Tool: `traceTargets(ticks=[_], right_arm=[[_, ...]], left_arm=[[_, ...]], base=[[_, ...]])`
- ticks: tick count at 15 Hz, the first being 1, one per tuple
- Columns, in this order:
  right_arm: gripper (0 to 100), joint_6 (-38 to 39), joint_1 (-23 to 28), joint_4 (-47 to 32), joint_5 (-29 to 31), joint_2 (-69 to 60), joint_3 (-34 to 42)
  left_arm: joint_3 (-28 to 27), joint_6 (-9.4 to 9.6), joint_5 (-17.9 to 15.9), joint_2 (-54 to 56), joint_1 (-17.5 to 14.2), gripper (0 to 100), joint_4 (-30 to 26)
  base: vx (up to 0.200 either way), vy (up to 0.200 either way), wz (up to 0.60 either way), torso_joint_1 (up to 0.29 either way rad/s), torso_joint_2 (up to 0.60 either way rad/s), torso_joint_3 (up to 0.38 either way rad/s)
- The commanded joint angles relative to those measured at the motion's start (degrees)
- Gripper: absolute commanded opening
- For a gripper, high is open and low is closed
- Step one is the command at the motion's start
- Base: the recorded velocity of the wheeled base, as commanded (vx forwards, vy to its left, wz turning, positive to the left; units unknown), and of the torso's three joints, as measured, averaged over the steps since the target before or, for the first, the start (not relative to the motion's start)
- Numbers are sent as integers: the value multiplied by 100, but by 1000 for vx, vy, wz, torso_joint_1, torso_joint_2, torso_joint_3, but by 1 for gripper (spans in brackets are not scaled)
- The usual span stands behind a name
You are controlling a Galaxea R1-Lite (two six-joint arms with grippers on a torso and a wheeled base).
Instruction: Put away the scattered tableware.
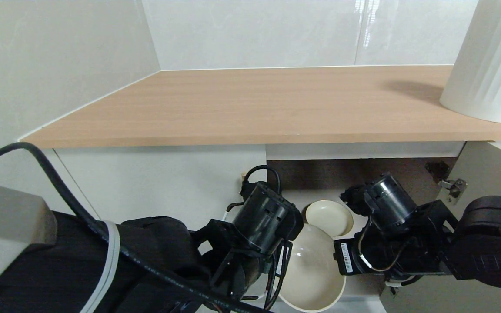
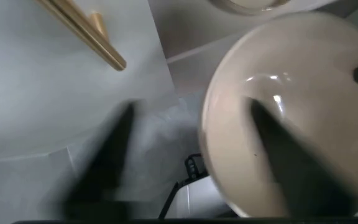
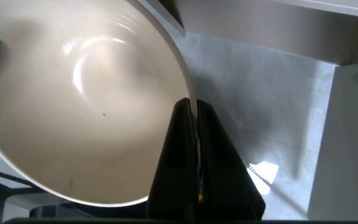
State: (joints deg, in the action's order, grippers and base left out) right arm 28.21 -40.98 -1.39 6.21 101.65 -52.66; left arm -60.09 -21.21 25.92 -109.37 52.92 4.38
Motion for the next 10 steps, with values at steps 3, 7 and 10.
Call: traceTargets(ticks=[3, 7, 10], right_arm=[[0, 71, 47, 745, 188, 180, 406], [0, 53, 469, 3215, 188, 549, 1557], [0, 53, 803, 4331, 294, 1279, 1663]], left_arm=[[-3, -23, 1, 92, -185, 100, 19], [-3, -23, 1, 206, -247, 100, 28], [-3, -23, 1, 215, -326, 100, 28]], base=[[0, 0, 0, 0, 0, 0], [0, 0, 0, 0, 0, 0], [0, 0, 0, 0, 0, 0]])
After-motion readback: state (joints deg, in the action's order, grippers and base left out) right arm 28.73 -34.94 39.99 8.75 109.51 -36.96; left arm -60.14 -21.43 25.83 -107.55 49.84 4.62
